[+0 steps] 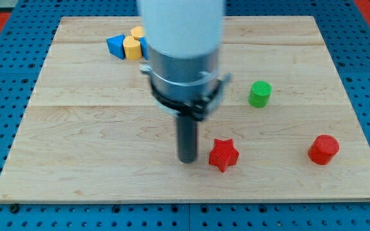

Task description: Place the red star left to the red circle

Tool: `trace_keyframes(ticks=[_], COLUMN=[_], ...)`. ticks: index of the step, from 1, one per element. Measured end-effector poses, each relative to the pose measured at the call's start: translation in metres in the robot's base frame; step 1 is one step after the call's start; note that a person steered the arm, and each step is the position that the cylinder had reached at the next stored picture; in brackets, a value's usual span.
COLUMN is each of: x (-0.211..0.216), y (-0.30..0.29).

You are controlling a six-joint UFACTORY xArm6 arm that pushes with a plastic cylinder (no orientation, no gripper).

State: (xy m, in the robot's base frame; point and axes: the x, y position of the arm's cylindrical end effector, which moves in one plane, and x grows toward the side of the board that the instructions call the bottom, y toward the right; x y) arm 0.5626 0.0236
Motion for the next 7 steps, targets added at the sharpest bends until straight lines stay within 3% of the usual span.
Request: trace_keyframes(ticks=[1, 2, 3, 7], x=[0.010, 0.017, 0.010, -0.024], y=[0.071, 0.075, 0.020, 0.100])
